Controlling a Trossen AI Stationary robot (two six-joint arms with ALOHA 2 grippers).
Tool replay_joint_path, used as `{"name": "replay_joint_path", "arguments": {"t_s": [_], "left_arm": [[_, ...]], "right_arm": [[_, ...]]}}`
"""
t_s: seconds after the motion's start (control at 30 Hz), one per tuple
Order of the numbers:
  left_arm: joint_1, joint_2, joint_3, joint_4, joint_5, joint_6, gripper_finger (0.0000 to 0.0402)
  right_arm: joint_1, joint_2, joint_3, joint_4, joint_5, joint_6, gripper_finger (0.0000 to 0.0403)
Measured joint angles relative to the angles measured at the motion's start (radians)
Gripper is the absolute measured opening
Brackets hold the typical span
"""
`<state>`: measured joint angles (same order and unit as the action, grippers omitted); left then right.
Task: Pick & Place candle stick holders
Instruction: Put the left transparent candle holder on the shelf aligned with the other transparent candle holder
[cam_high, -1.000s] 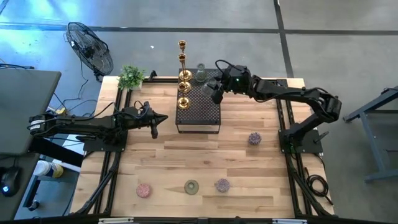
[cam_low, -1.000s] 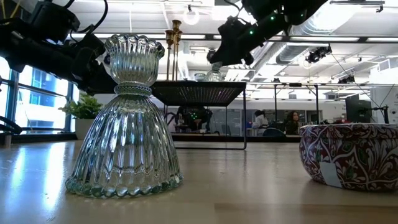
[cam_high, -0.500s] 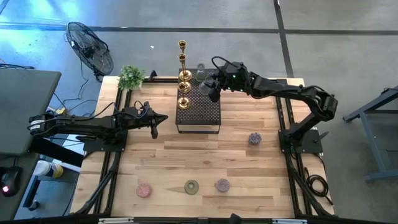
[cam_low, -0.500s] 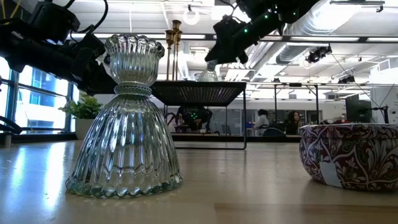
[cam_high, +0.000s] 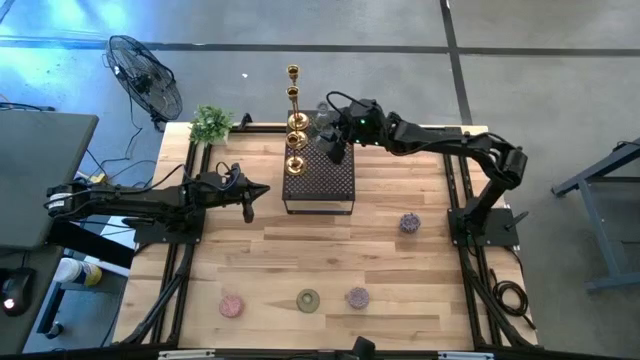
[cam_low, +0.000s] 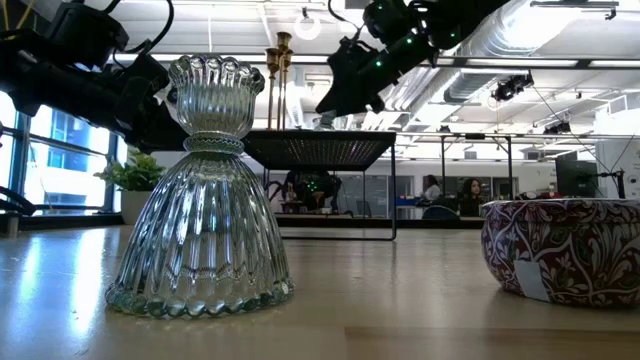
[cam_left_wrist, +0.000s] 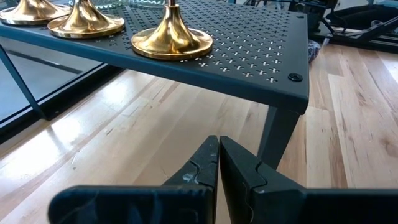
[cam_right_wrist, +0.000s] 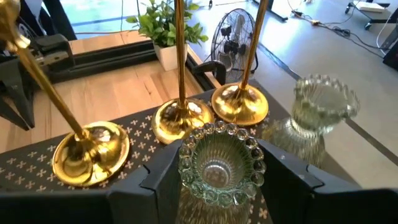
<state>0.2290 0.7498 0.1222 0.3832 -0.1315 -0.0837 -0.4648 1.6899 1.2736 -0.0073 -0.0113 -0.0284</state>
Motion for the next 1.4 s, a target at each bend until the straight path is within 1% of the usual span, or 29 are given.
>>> {"name": "replay_joint_path", "arguments": {"t_s": [0.1, 0.43, 1.13, 1.23, 1.4], "left_arm": [[0.0, 0.0, 0.0, 0.0, 0.0, 0.0, 0.001], [0.0, 0.0, 0.0, -0.001, 0.0, 0.0, 0.001], [0.0, 0.0, 0.0, -0.001, 0.0, 0.0, 0.001], [0.0, 0.0, 0.0, 0.0, 0.0, 0.0, 0.001], [0.0, 0.0, 0.0, -0.001, 0.0, 0.0, 0.001]], "right_arm": [[0.0, 0.016, 0.017, -0.009, 0.0, -0.006, 0.0173], [0.0, 0.024, 0.015, -0.01, 0.016, -0.017, 0.0185], [-0.002, 0.025, 0.013, 0.033, 0.016, -0.024, 0.0185], [-0.002, 0.029, 0.013, 0.038, 0.013, -0.025, 0.0185], [-0.006, 0.058, 0.013, 0.081, -0.023, -0.025, 0.0185]]}}
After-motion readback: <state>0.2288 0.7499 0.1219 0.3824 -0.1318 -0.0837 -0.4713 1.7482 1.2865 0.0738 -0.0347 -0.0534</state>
